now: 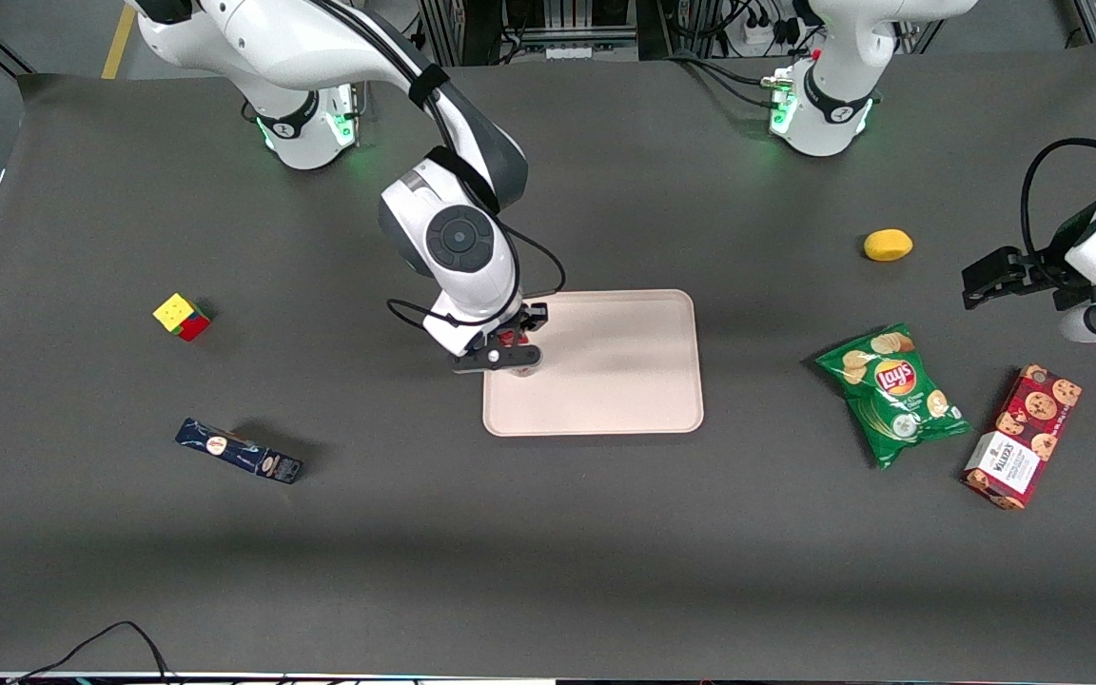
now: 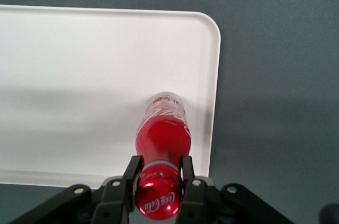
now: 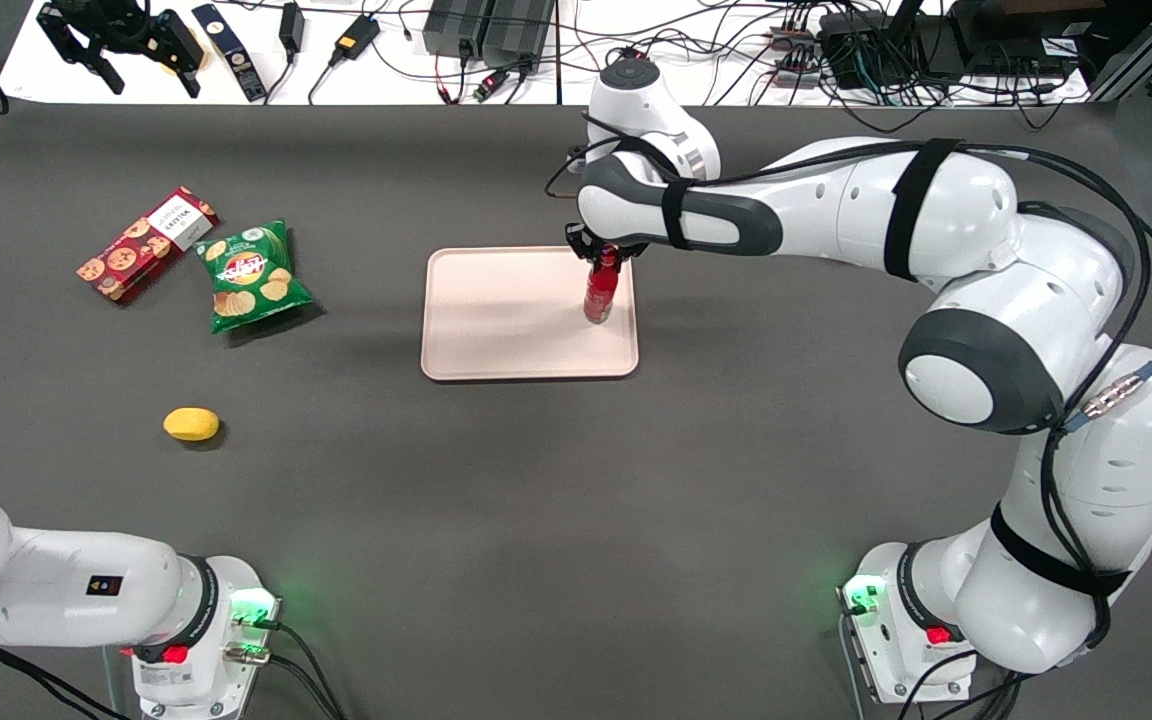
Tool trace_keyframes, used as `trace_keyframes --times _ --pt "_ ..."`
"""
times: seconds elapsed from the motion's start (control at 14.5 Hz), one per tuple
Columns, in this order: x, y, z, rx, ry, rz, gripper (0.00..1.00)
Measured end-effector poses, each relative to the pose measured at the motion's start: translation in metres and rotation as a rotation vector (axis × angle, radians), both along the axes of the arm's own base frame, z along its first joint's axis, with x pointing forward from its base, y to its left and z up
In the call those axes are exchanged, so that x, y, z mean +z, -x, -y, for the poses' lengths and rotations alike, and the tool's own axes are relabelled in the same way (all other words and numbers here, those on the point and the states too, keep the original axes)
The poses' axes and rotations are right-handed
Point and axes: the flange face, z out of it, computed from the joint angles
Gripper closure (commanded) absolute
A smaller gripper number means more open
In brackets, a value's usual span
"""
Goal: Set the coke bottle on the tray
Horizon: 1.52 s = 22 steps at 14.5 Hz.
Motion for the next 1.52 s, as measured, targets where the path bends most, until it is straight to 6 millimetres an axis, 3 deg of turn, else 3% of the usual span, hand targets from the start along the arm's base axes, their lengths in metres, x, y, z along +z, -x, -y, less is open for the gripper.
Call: trace_keyframes --times 0.9,1.03,1.17,1.31,1.38,1.52 --pt "0.007 -0.005 0.000 -0.006 -0.009 0.013 0.00" --pt "0.019 -0.009 -0.001 -0.008 -0.023 0.031 0.00" --pt "0.056 -0.014 0.002 -0.015 -0.045 0.063 0.00" --pt "0.114 -0.015 0.018 -0.023 -0.065 0.100 0.00" --pt "0.147 -0.017 0.034 -0.028 -0.073 0.117 0.00" --pt "0.209 -0.023 0.086 -0.005 -0.079 0.145 0.00"
